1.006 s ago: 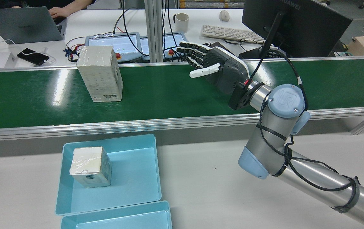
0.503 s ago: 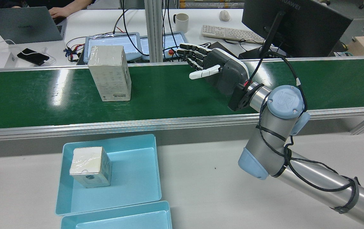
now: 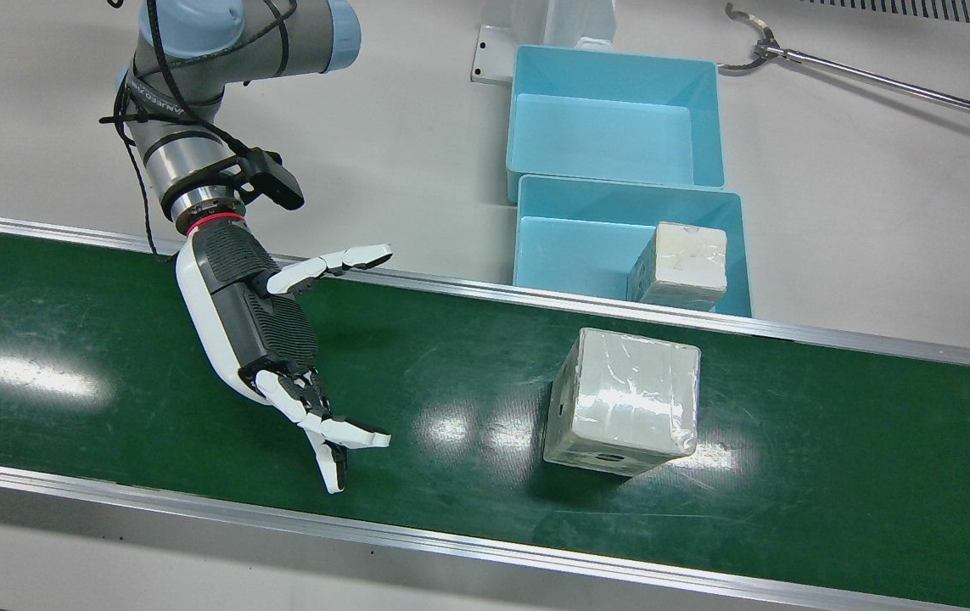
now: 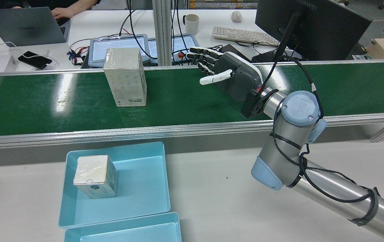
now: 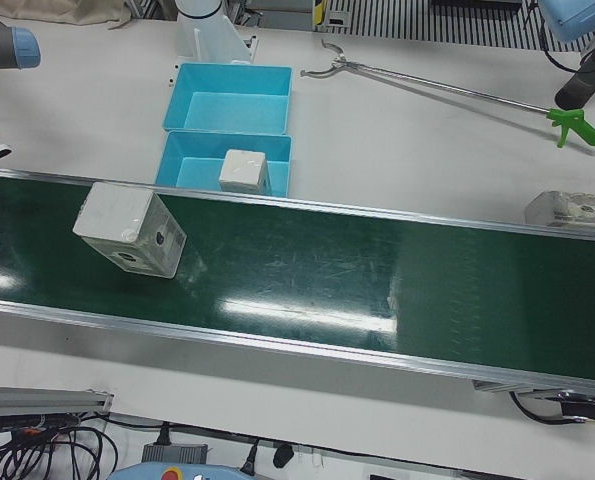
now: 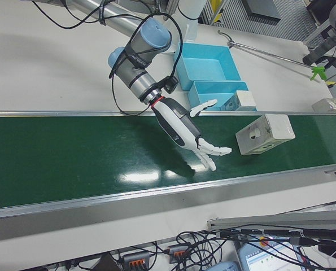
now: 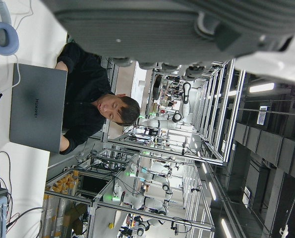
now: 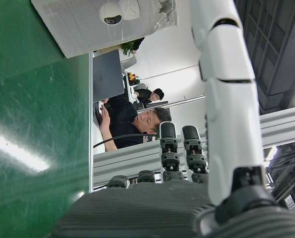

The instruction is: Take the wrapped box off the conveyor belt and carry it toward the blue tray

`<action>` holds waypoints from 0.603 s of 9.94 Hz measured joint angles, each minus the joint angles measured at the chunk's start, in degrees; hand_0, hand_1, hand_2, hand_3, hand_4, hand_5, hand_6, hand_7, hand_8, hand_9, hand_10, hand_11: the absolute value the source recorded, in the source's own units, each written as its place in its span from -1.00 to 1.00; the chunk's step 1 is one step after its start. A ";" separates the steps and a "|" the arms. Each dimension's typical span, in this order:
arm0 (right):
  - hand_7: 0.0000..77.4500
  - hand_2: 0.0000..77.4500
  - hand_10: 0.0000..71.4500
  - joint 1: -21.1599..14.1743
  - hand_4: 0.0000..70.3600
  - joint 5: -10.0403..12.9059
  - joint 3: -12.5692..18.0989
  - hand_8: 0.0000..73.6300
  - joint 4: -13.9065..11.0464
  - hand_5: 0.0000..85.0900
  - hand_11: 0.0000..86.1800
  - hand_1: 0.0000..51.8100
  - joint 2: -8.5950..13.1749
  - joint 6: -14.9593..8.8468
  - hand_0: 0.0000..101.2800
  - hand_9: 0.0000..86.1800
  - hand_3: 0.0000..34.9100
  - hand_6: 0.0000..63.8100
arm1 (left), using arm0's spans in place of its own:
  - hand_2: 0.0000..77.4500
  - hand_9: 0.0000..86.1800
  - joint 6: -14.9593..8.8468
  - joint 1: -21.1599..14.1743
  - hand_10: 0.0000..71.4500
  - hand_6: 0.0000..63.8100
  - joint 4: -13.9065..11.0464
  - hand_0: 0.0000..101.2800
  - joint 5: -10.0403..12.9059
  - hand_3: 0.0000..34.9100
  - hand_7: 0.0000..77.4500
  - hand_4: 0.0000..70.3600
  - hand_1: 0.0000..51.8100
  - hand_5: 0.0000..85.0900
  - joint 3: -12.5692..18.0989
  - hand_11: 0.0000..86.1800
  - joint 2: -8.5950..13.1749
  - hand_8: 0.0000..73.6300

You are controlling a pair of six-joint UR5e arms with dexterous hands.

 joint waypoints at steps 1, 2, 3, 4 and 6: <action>-0.46 -0.72 -1.00 0.36 -0.58 -0.05 0.15 -0.99 -0.04 -0.59 -0.96 -0.31 0.03 -0.75 0.02 -0.95 -0.85 -0.80 | -0.99 -0.99 0.00 0.00 -0.98 -1.00 0.00 -1.00 0.00 -1.00 -0.99 -1.00 -1.00 -0.97 0.00 -0.99 0.00 -0.99; -0.48 -0.72 -1.00 1.10 -0.60 -0.14 0.50 -0.99 -0.17 -0.59 -0.96 -0.31 0.06 -1.96 0.02 -0.95 -0.84 -0.81 | -0.99 -0.99 0.00 0.00 -0.98 -1.00 0.00 -1.00 0.00 -1.00 -0.99 -1.00 -1.00 -0.97 0.00 -0.99 0.00 -0.99; -0.48 -0.72 -1.00 2.02 -0.60 -0.23 0.97 -0.99 -0.48 -0.59 -0.96 -0.31 0.06 -3.13 0.02 -0.95 -0.84 -0.81 | -0.99 -0.99 0.00 0.00 -0.98 -1.00 0.00 -1.00 0.00 -1.00 -0.99 -1.00 -1.00 -0.97 0.00 -1.00 0.00 -0.99; -0.48 -0.68 -1.00 2.83 -0.58 -0.27 1.33 -0.99 -0.92 -0.58 -0.96 -0.18 0.05 -4.11 0.07 -0.95 -0.84 -0.81 | -0.99 -0.99 0.00 0.00 -0.98 -1.00 0.00 -1.00 0.00 -1.00 -0.99 -1.00 -1.00 -0.97 0.00 -1.00 0.00 -0.99; -0.44 -0.65 -1.00 3.61 -0.53 -0.34 1.63 -1.00 -1.52 -0.55 -0.96 -0.09 0.03 -6.03 0.10 -0.92 -0.85 -0.80 | -0.97 -0.99 0.00 0.00 -0.98 -1.00 0.00 -1.00 0.00 -1.00 -0.99 -1.00 -1.00 -0.97 0.00 -1.00 0.00 -0.99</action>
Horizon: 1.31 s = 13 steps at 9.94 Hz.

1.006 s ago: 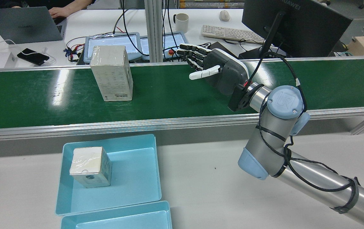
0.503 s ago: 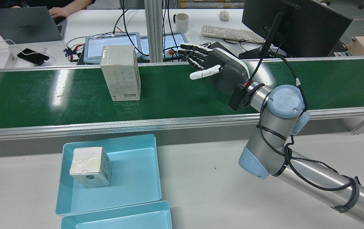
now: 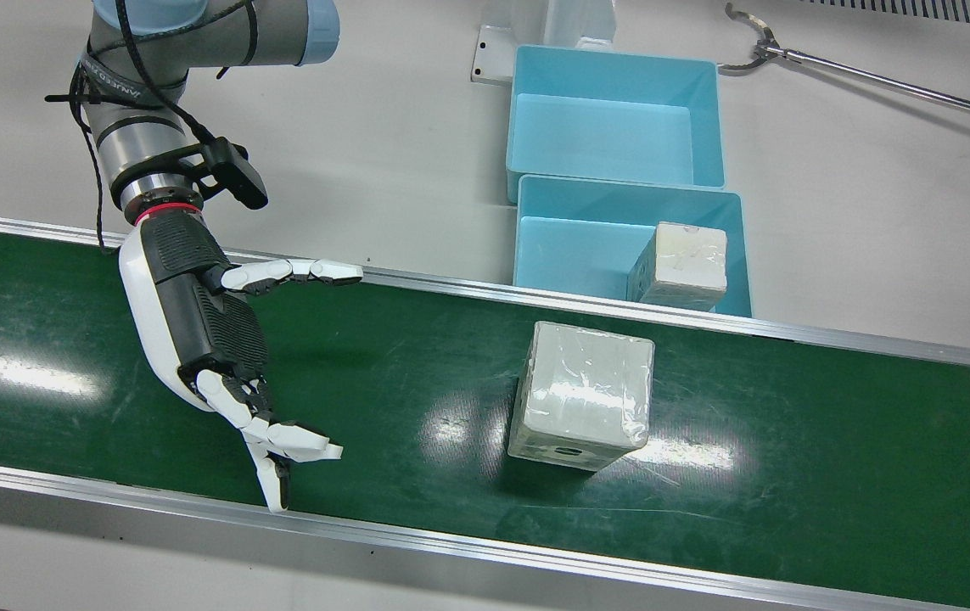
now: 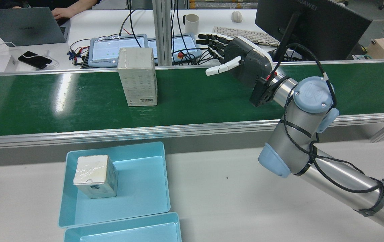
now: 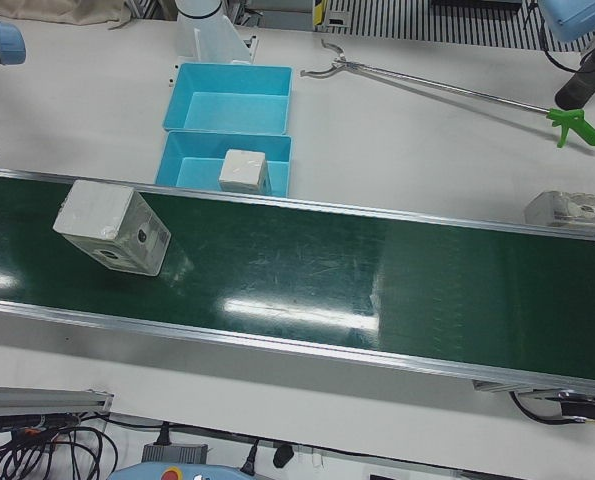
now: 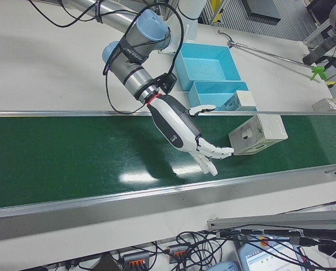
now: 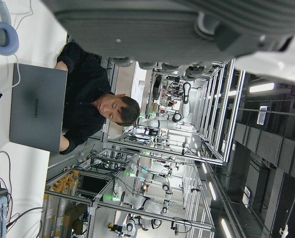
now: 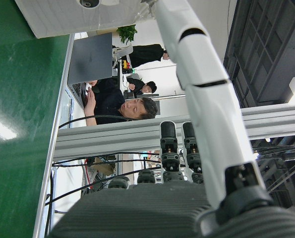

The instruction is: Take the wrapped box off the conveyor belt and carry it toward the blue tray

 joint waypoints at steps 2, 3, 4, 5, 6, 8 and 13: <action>-0.44 -0.65 -1.00 -0.31 -0.55 -0.01 -0.07 -0.99 -0.64 -0.55 -0.96 -0.09 -0.17 -2.04 0.11 -0.92 -0.85 -0.80 | -0.99 -0.99 0.00 0.00 -1.00 -1.00 0.00 -1.00 0.00 -1.00 -0.99 -1.00 -1.00 -0.97 0.00 -0.99 0.00 -0.99; -0.44 -0.65 -1.00 -0.61 -0.55 0.03 -0.17 -0.99 -0.95 -0.55 -0.96 -0.09 -0.29 -2.32 0.11 -0.92 -0.85 -0.80 | -0.97 -0.99 0.00 0.00 -0.98 -1.00 0.00 -1.00 0.00 -1.00 -0.99 -1.00 -1.00 -0.97 0.00 -1.00 0.00 -0.99; -0.45 -0.63 -1.00 -0.80 -0.58 0.06 -0.26 -0.99 -1.15 -0.55 -0.96 -0.16 -0.34 -2.23 0.09 -0.92 -0.83 -0.80 | -0.97 -0.99 0.00 0.00 -0.98 -1.00 0.00 -1.00 0.00 -1.00 -0.99 -1.00 -1.00 -0.97 0.00 -1.00 0.00 -0.99; -0.45 -0.63 -1.00 -0.90 -0.58 0.08 -0.27 -0.99 -1.25 -0.55 -0.96 -0.16 -0.35 -1.99 0.09 -0.92 -0.83 -0.80 | -0.97 -0.99 0.00 0.00 -0.98 -1.00 0.00 -1.00 0.00 -1.00 -0.99 -1.00 -1.00 -0.97 0.00 -0.99 0.00 -0.99; -0.46 -0.70 -1.00 -0.94 -0.60 0.09 -0.30 -0.99 -1.30 -0.56 -0.96 -0.24 -0.39 -1.81 0.06 -0.92 -0.83 -0.83 | -0.97 -0.99 0.00 0.00 -0.98 -1.00 0.00 -1.00 0.00 -1.00 -0.99 -1.00 -1.00 -0.97 0.00 -1.00 0.00 -0.99; -0.46 -0.86 -1.00 -1.09 -0.60 0.15 -0.37 -0.99 -1.29 -0.56 -0.96 -0.49 -0.41 -1.61 -0.01 -0.94 -0.79 -0.83 | -0.97 -0.99 0.00 0.00 -0.98 -1.00 0.00 -1.00 0.00 -1.00 -0.99 -1.00 -1.00 -0.97 0.00 -1.00 0.00 -0.99; -0.46 -0.69 -1.00 -1.92 -0.60 0.36 -2.15 -0.99 -1.10 -0.60 -0.96 -0.31 1.68 -1.88 0.00 -0.94 -0.66 -0.83 | -0.97 -0.99 0.00 0.00 -0.98 -1.00 0.00 -1.00 0.00 -1.00 -0.99 -1.00 -1.00 -0.97 0.00 -1.00 0.00 -0.99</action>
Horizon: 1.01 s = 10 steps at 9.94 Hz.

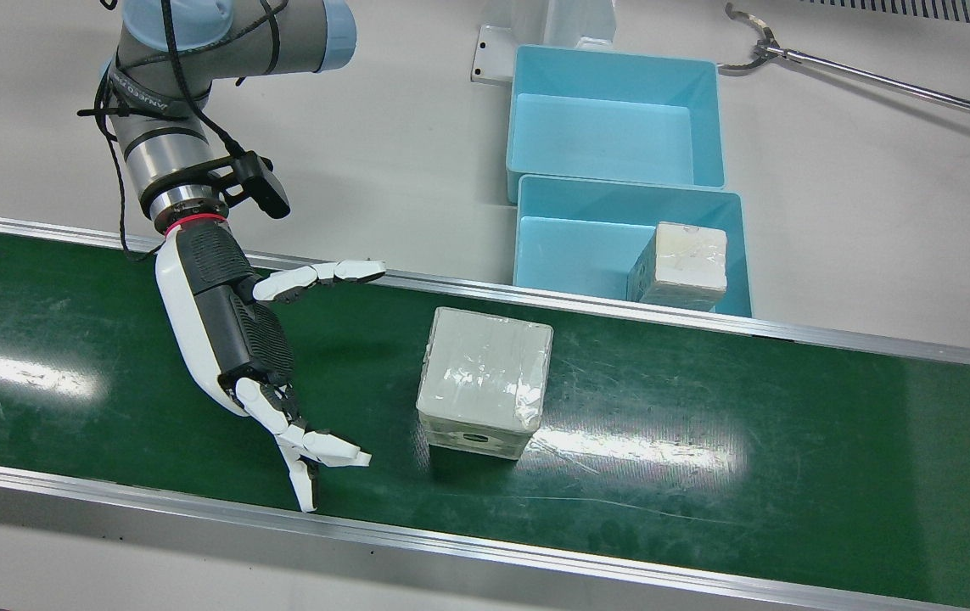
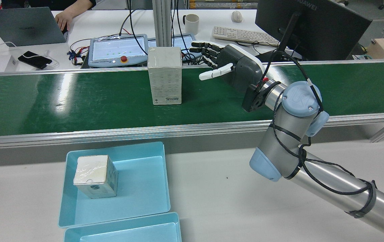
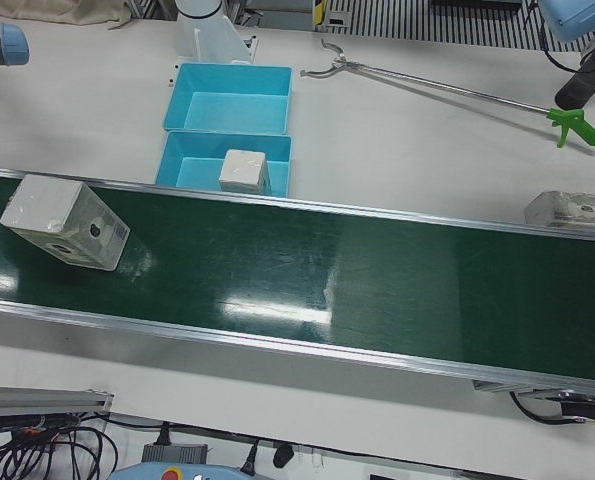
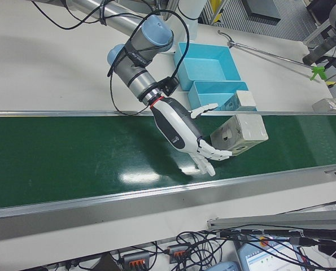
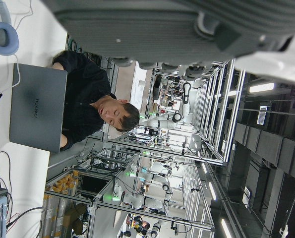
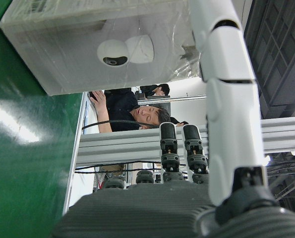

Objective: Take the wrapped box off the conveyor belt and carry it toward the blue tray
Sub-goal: 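Move the right hand against the wrapped white box on the belt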

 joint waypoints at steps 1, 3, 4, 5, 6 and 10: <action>-0.44 -0.66 -1.00 -0.06 -0.60 0.00 -0.66 -1.00 0.01 -0.56 -0.96 -0.24 0.72 -0.04 0.00 -0.94 -0.65 -0.83 | -0.97 -0.99 0.00 0.00 -0.98 -1.00 0.00 -1.00 0.00 -1.00 -0.99 -1.00 -1.00 -0.97 0.00 -1.00 0.00 -0.99; -0.44 -0.63 -1.00 -0.10 -0.60 -0.01 -1.11 -0.99 0.02 -0.56 -0.96 -0.24 0.91 0.10 0.04 -0.94 -0.66 -0.83 | -0.97 -0.99 0.00 0.00 -0.98 -1.00 0.00 -1.00 0.00 -1.00 -0.99 -1.00 -1.00 -0.97 0.00 -1.00 0.00 -0.99; -0.44 -0.62 -1.00 -0.19 -0.61 -0.02 -1.09 -0.99 0.04 -0.56 -0.96 -0.24 0.65 0.19 0.04 -0.94 -0.60 -0.83 | -0.99 -0.99 0.00 0.00 -0.98 -1.00 0.00 -1.00 0.00 -1.00 -0.99 -1.00 -1.00 -0.97 0.00 -0.99 0.00 -0.99; -0.44 -0.62 -1.00 -0.41 -0.61 -0.03 -1.06 -0.99 0.07 -0.56 -0.96 -0.24 0.42 0.20 0.04 -0.94 -0.60 -0.83 | -0.97 -0.99 0.00 0.00 -1.00 -1.00 0.00 -1.00 0.00 -1.00 -0.99 -1.00 -1.00 -0.97 0.00 -0.99 0.00 -0.99; -0.48 -0.65 -1.00 -0.70 -0.64 -0.05 -1.04 -1.00 0.09 -0.58 -0.96 -0.24 0.28 0.20 0.04 -0.94 -0.60 -0.83 | -0.97 -0.99 0.00 0.00 -0.98 -1.00 0.00 -1.00 0.00 -1.00 -0.99 -1.00 -1.00 -0.97 0.00 -1.00 0.00 -0.97; -0.51 -0.65 -1.00 -1.13 -0.63 -0.08 -1.08 -0.99 0.11 -0.59 -0.96 -0.24 0.16 0.23 0.03 -0.94 -0.64 -0.86 | -0.97 -0.99 0.00 0.00 -0.98 -1.00 0.00 -1.00 0.00 -1.00 -0.99 -1.00 -1.00 -0.97 0.00 -1.00 0.00 -0.99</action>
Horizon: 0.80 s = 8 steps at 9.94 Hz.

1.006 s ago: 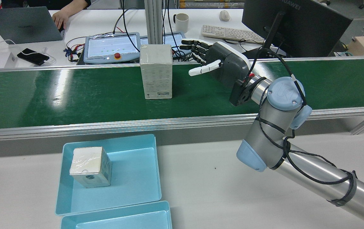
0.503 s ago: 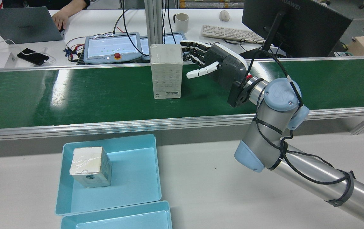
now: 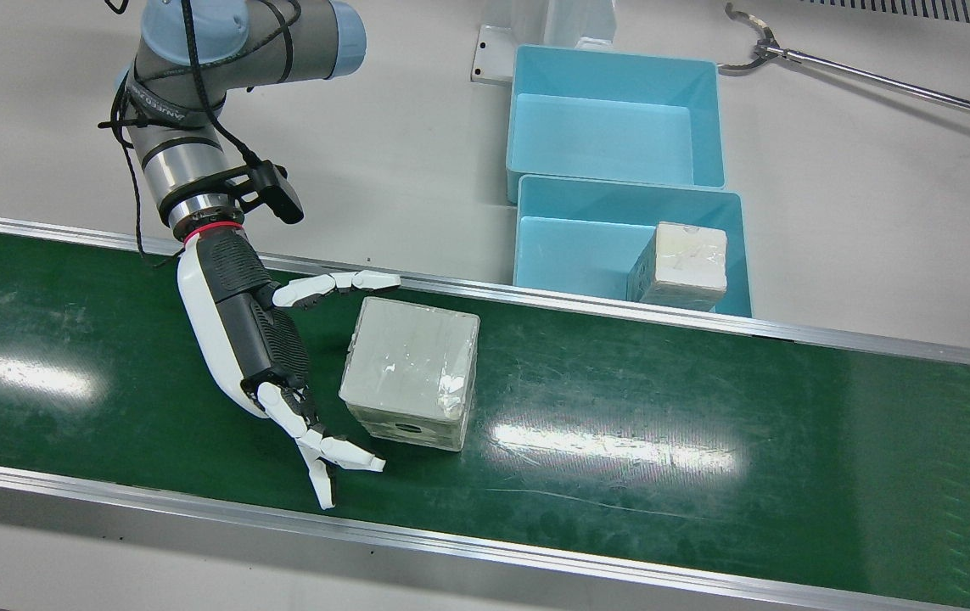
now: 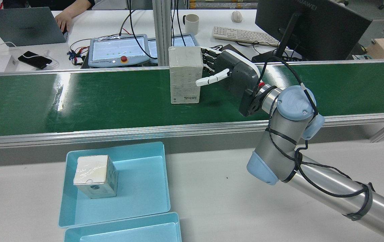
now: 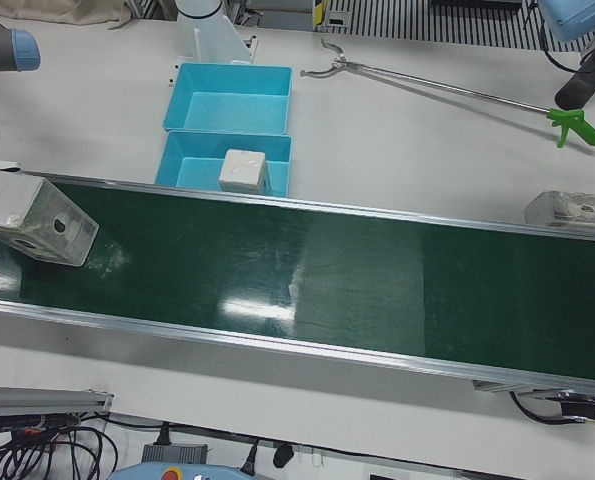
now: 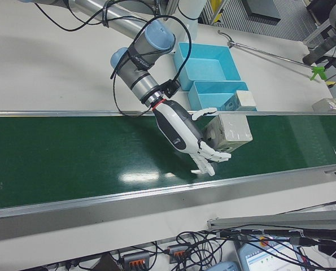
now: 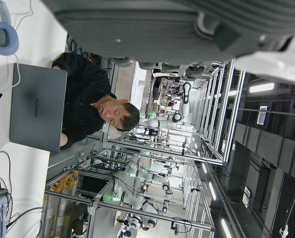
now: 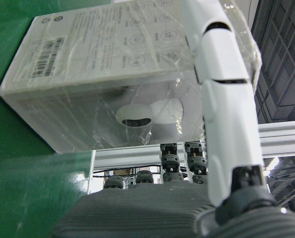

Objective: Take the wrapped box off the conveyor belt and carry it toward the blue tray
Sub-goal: 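Move the right hand against the wrapped white box on the belt, then close the right hand fingers around the wrapped box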

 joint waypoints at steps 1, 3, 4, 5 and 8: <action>-0.51 -0.65 -1.00 -0.02 -0.67 0.00 -0.02 -0.99 0.00 -0.59 -0.96 -0.24 0.00 0.02 0.03 -0.94 -0.64 -0.86 | -0.97 -0.99 0.00 0.00 -0.98 -1.00 0.00 -1.00 0.00 -1.00 -0.99 -1.00 -1.00 -0.97 0.00 -1.00 0.00 -0.99; -0.51 -0.62 -1.00 -0.03 -0.66 0.00 -0.02 -0.99 0.00 -0.59 -0.96 -0.24 0.00 0.03 0.03 -0.94 -0.67 -0.86 | -0.97 -0.99 0.00 0.00 -0.98 -1.00 0.00 -1.00 0.00 -1.00 -0.99 -1.00 -1.00 -0.97 0.00 -1.00 0.00 -0.99; -0.51 -0.62 -1.00 -0.03 -0.67 0.00 -0.02 -0.99 0.00 -0.59 -0.96 -0.24 0.00 0.03 0.03 -0.94 -0.67 -0.86 | -0.97 -0.99 0.00 0.00 -0.98 -1.00 0.00 -1.00 0.00 -1.00 -0.99 -1.00 -1.00 -0.97 0.00 -1.00 0.00 -0.99; -0.51 -0.62 -1.00 -0.02 -0.66 -0.03 0.02 -0.99 0.00 -0.59 -0.96 -0.24 0.00 0.03 0.03 -0.94 -0.66 -0.86 | -0.99 -0.99 0.00 0.00 -0.98 -1.00 0.00 -1.00 0.00 -1.00 -0.99 -1.00 -1.00 -0.97 0.00 -1.00 0.00 -0.99; -0.21 -0.37 -0.86 0.11 -0.33 -0.06 0.06 -0.94 -0.09 -0.37 -0.77 0.03 -0.01 0.04 0.17 -0.84 -0.95 -0.62 | -0.97 -0.99 0.00 0.00 -0.98 -1.00 0.00 -1.00 0.00 -1.00 -0.99 -1.00 -1.00 -0.97 0.00 -1.00 0.00 -0.99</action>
